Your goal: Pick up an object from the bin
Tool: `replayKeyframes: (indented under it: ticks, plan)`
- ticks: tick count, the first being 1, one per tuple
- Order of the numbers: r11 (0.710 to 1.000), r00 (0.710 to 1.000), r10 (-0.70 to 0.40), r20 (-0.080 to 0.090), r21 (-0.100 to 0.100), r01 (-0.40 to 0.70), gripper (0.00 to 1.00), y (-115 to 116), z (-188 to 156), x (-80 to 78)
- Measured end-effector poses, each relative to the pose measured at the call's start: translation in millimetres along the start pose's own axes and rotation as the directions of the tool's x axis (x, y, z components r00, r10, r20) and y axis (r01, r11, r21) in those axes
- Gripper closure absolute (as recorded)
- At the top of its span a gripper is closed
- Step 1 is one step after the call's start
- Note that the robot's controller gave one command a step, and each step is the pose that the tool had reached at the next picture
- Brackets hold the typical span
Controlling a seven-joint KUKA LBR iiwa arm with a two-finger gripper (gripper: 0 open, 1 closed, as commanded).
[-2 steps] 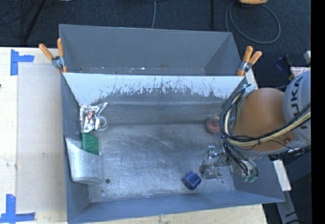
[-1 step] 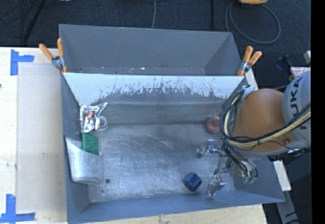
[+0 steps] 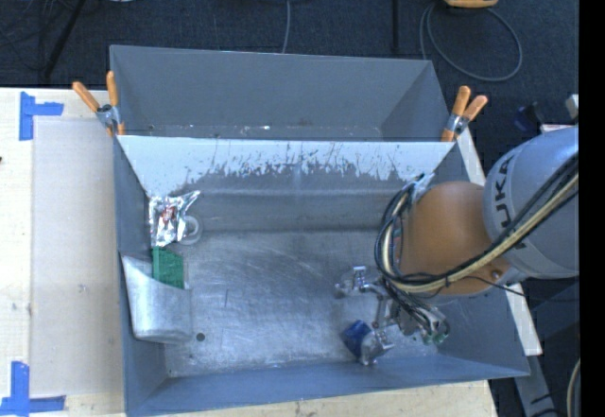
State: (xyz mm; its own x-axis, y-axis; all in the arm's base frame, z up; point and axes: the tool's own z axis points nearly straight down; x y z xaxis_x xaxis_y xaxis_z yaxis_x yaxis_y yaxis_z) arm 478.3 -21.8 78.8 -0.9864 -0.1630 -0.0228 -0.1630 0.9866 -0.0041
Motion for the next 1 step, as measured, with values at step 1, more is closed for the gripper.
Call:
replayKeyframes:
  ticks: [1]
  plan:
    - [1.000,1.000,-0.003,-0.022,-0.003,0.003,1.00,0.8,2.0,6.0]
